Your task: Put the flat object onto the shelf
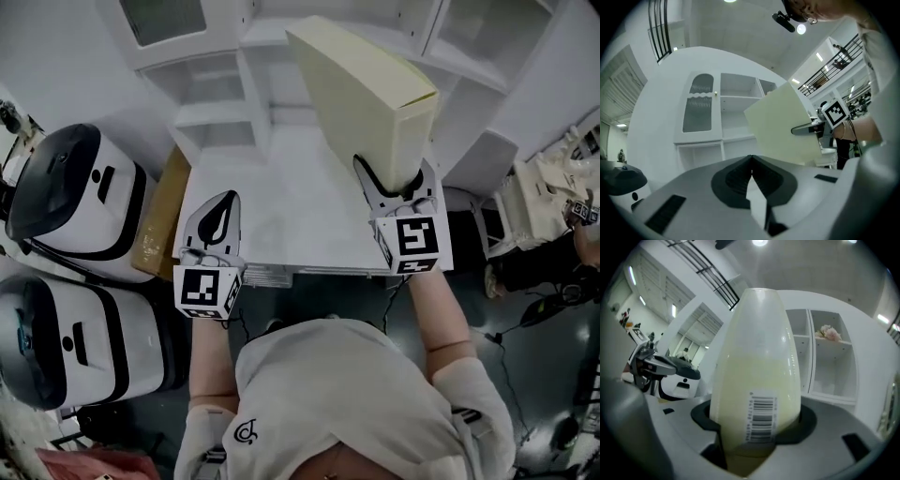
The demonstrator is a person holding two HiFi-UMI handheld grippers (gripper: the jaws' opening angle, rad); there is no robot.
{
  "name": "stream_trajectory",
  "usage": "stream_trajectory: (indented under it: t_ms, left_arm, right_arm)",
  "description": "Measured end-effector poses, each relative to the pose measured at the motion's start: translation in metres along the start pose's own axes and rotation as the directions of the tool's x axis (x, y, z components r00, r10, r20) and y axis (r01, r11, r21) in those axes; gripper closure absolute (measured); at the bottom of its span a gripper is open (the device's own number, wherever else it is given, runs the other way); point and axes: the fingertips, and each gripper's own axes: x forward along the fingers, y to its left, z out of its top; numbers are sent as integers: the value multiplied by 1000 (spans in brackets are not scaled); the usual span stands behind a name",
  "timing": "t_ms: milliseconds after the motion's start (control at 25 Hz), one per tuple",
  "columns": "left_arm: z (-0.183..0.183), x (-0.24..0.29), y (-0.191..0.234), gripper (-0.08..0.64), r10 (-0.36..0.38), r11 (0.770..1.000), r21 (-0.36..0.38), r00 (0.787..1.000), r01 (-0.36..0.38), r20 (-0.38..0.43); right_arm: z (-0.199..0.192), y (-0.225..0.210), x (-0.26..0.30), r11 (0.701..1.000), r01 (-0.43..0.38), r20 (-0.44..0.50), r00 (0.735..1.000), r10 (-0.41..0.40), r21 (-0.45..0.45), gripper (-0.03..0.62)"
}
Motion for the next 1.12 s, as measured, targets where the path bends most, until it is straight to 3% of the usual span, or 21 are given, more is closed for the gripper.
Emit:
stream_trajectory:
  t_ms: [120,200,440,720,960,1040,1120]
  left_arm:
    - [2,9,15,548,-80,997,0,997,80,18]
    - [3,14,27,548,-123,992,13,992,122,25]
    - [2,14,60,548,-197,980,38,980,195,36]
    - [-6,9,79,548,-202,979,-12,978,203,47]
    - [-4,10,81,548,-172,985,-13,984,173,54]
    - [-5,11,84,548,-157,987,-5,986,158,48]
    - [-5,13,87,548,-141,990,-6,989,141,44]
  right_arm:
    - [22,4,12,986,57,-35,997,-64,-159,296]
    - [36,6,24,958,91,-62,992,-112,-272,293]
    - [56,13,56,825,134,-130,962,-242,-549,291]
    - [81,20,75,582,50,-164,937,-309,-811,293]
    - [104,0,96,338,0,-140,910,-389,-941,290]
    - [109,-7,107,288,-5,-123,912,-392,-958,287]
    - [109,-11,122,267,-12,-113,924,-365,-963,285]
